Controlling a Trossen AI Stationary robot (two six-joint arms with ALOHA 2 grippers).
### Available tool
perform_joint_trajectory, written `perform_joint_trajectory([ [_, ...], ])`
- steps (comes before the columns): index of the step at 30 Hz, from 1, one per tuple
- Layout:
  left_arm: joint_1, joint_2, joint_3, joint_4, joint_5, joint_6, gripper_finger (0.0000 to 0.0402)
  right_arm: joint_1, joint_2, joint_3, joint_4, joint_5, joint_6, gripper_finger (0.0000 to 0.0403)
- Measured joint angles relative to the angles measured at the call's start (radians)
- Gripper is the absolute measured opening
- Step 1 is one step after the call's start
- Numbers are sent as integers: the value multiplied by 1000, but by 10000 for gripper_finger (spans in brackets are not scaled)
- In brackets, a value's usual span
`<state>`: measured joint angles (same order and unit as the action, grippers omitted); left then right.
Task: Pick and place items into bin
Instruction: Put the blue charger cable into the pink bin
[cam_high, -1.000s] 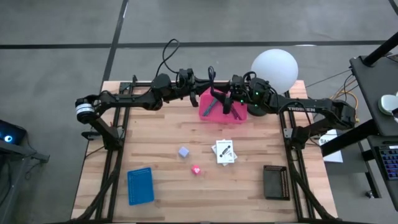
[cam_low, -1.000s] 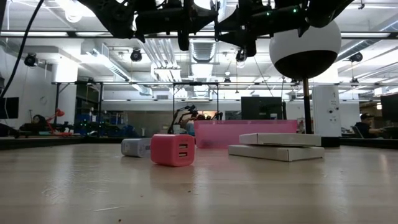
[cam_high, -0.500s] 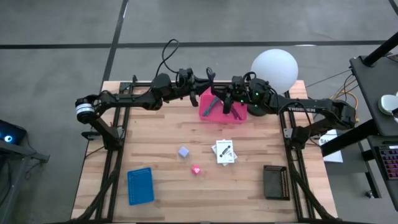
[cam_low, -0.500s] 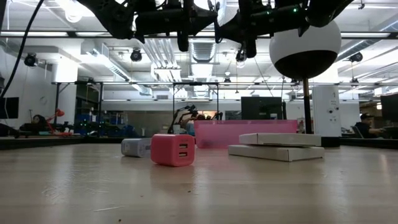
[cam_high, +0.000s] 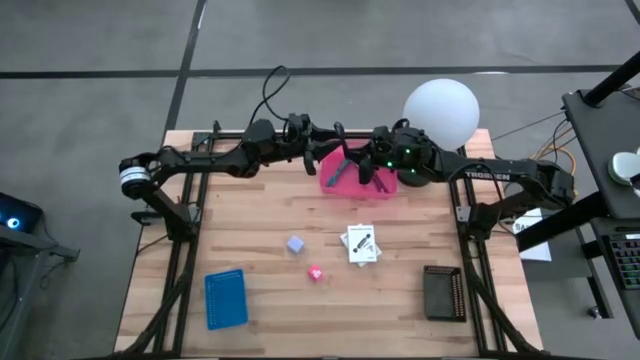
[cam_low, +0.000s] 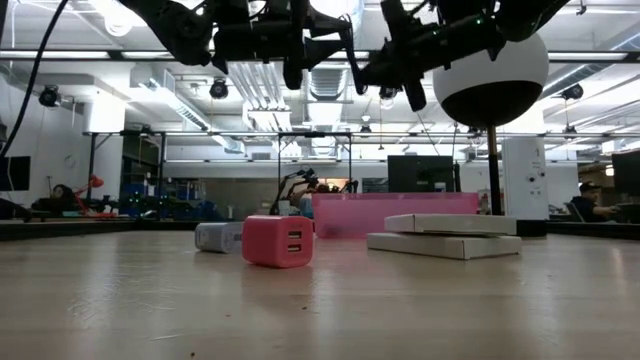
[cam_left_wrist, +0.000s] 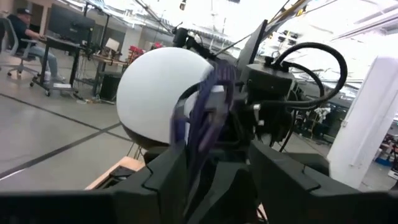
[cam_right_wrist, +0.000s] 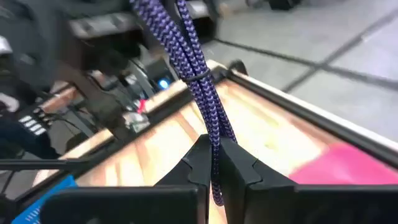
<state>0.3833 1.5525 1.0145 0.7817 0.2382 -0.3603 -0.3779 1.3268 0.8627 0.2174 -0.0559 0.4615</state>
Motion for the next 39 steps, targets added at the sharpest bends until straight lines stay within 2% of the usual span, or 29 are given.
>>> perform_joint_trajectory([
  [12,2,-31,-6,-41,3,0,162,-24,-10,0,-304,41,114,9],
  [21,3,-31,-7,-93,-3,0,162,-32,-9,0,-457,41,117,9],
  [30,3,-31,-7,-92,-3,1,162,-38,-9,0,-467,85,115,12],
  [39,3,-31,-7,-92,-3,1,162,-40,-9,0,-466,86,115,46],
])
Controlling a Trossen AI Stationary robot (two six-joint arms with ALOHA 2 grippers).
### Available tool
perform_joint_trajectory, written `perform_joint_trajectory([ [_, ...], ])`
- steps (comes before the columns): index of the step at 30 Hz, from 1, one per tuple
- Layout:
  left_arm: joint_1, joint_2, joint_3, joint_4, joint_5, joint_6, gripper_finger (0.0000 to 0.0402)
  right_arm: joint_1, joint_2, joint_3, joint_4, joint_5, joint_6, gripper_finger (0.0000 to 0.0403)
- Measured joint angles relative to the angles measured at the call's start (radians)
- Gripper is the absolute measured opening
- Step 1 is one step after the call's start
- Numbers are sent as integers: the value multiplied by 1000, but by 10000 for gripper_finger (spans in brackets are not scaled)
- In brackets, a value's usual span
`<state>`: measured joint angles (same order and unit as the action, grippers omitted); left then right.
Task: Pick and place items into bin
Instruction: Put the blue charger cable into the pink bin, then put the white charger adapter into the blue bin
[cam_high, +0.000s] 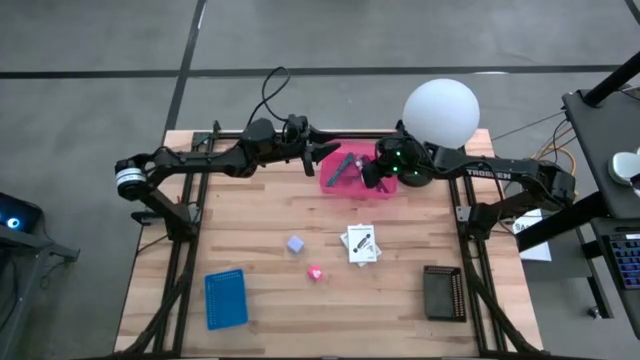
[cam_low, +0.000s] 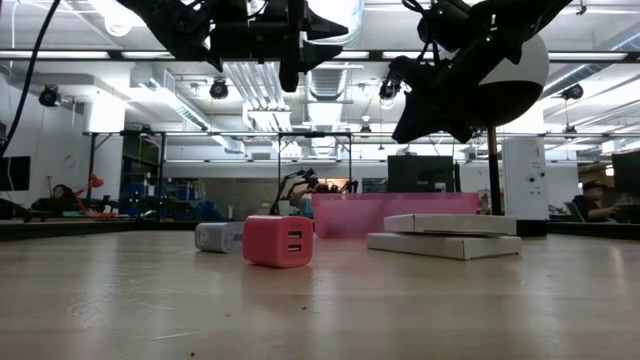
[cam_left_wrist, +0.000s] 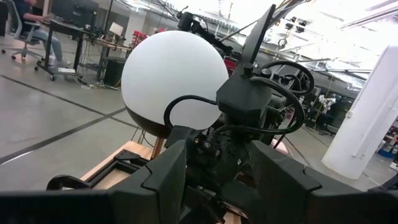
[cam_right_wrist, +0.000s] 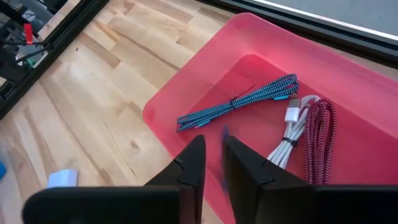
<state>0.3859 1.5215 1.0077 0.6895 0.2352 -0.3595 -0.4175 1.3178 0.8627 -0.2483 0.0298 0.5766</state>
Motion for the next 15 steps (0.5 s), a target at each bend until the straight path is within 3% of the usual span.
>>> perform_joint_trajectory([
  [10,0,0,0,-3,2,-1,162,0,0,0,0,-1,0,95],
  [15,0,0,0,-66,140,-21,162,0,0,0,0,-1,0,113],
])
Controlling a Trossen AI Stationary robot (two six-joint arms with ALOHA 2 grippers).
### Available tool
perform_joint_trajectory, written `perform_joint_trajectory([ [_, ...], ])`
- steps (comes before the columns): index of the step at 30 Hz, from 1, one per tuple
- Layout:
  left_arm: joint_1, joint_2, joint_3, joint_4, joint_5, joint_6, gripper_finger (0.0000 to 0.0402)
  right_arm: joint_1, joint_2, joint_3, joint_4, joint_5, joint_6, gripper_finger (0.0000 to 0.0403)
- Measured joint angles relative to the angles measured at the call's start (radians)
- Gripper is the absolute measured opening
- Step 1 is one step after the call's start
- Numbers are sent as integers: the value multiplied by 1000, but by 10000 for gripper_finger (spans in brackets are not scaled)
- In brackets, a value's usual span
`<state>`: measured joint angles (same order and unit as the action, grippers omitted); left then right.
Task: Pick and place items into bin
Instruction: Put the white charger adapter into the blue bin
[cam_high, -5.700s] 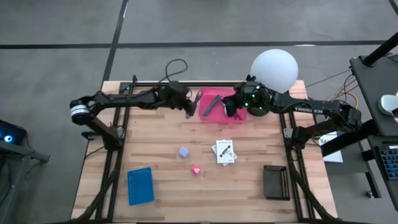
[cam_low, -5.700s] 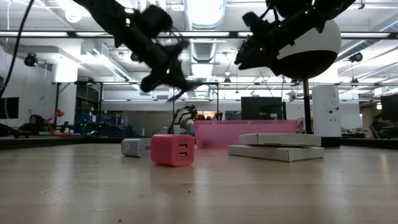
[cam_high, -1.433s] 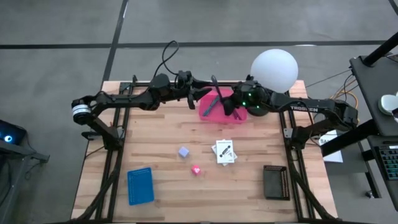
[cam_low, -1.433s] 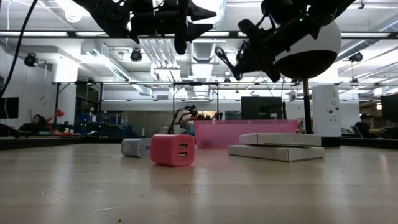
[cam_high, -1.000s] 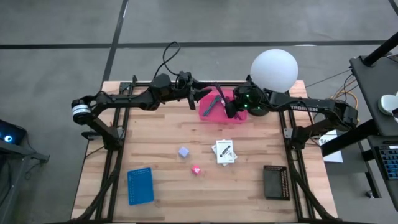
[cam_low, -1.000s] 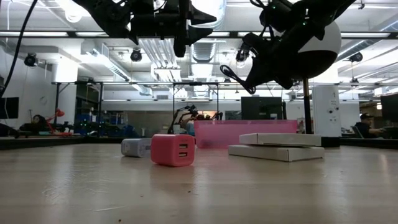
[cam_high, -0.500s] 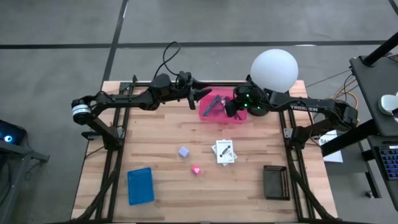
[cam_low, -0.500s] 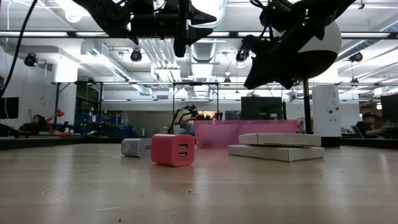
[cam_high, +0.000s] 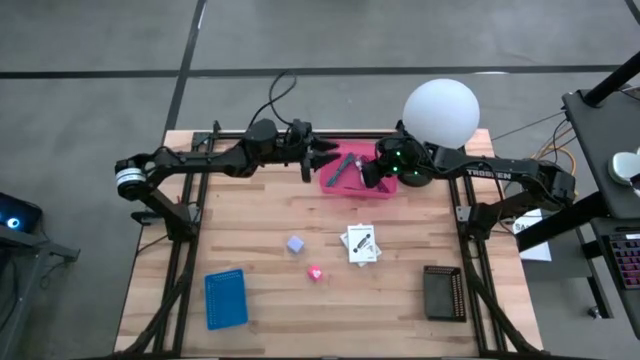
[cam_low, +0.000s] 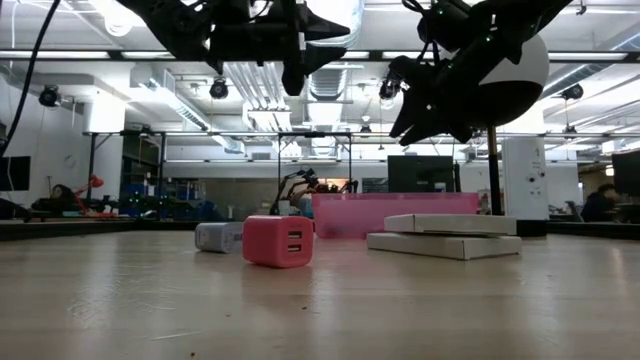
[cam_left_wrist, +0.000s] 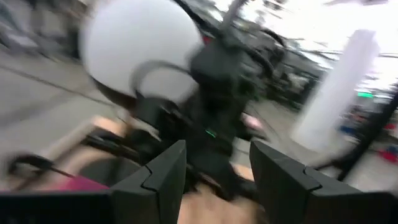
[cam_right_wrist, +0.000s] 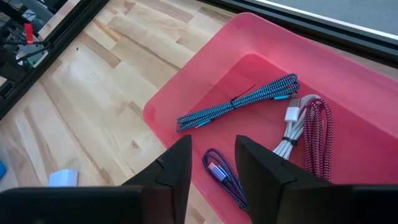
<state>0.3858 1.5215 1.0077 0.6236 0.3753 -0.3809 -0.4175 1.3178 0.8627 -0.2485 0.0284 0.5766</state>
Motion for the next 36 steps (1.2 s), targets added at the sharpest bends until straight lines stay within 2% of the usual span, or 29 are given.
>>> perform_joint_trajectory([
  [4,-8,0,0,-91,129,-86,162,0,0,0,0,-1,0,119],
  [8,-26,-3,0,-190,244,-91,162,0,0,0,5,-11,-9,123],
  [11,-45,-8,0,-251,297,-84,162,0,0,0,49,-67,-57,134],
  [18,-95,-28,0,-385,303,40,162,0,-5,0,107,-138,-60,169],
  [23,-140,-34,1,-425,302,161,162,6,-14,0,124,-339,-116,173],
  [26,-165,-36,1,-428,301,222,162,30,-32,0,173,-417,-142,173],
  [32,-210,-43,8,-451,300,384,162,125,-91,0,277,-433,-233,173],
  [36,-227,-55,8,-530,299,478,162,187,-141,0,315,-420,-239,169],
])
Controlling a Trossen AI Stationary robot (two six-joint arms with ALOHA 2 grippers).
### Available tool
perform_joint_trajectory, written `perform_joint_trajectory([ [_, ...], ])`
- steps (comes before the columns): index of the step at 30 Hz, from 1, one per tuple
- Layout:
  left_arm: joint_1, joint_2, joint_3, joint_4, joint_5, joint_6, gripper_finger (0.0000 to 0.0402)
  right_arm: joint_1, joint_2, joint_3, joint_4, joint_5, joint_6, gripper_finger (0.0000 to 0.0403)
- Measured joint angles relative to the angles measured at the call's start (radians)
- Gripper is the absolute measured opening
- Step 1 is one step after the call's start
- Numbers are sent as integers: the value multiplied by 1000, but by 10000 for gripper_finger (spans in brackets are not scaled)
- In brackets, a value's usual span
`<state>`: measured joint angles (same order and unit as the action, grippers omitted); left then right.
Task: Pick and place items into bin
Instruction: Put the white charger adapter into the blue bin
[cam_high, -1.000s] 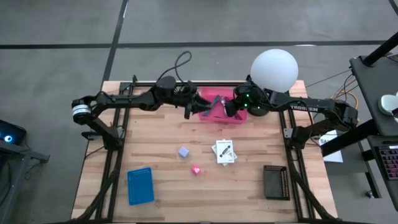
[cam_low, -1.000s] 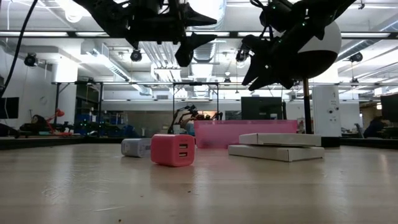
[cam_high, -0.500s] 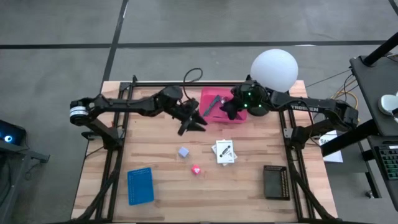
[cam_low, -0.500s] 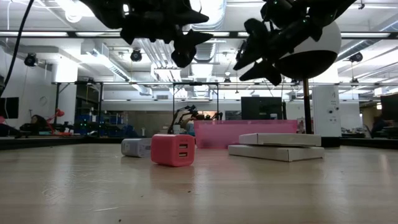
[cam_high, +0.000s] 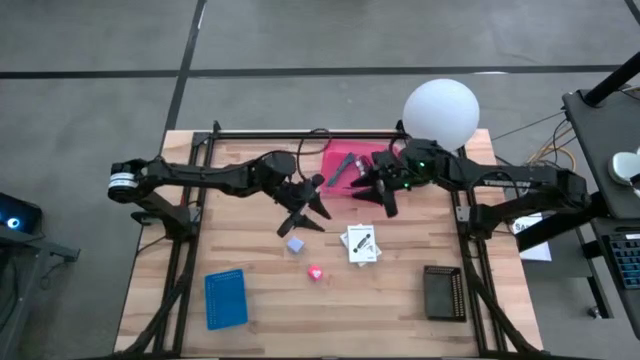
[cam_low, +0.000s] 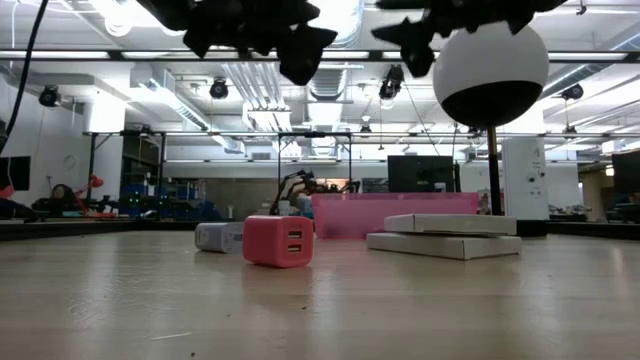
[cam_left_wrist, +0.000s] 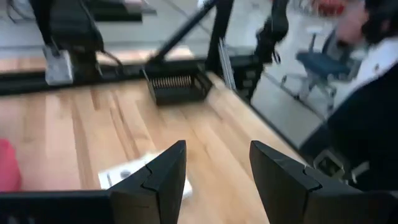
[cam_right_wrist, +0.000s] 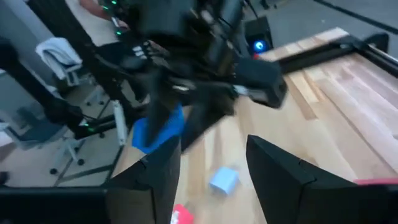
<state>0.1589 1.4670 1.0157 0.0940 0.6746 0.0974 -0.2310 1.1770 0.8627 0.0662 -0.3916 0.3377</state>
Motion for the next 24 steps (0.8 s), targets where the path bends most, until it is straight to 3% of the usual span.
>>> perform_joint_trajectory([
  [4,-11,-19,0,-193,-62,136,162,43,-49,0,-6,46,16,163],
  [7,-21,-32,9,-355,-169,244,162,57,-74,0,-8,54,18,158],
  [10,-26,-42,18,-443,-287,293,162,59,-93,0,-10,54,19,157],
  [15,-26,-42,21,-503,-341,331,166,58,-114,0,-73,54,-4,160],
  [24,-34,-18,13,-565,-360,330,258,59,-112,0,-204,54,-5,149],
])
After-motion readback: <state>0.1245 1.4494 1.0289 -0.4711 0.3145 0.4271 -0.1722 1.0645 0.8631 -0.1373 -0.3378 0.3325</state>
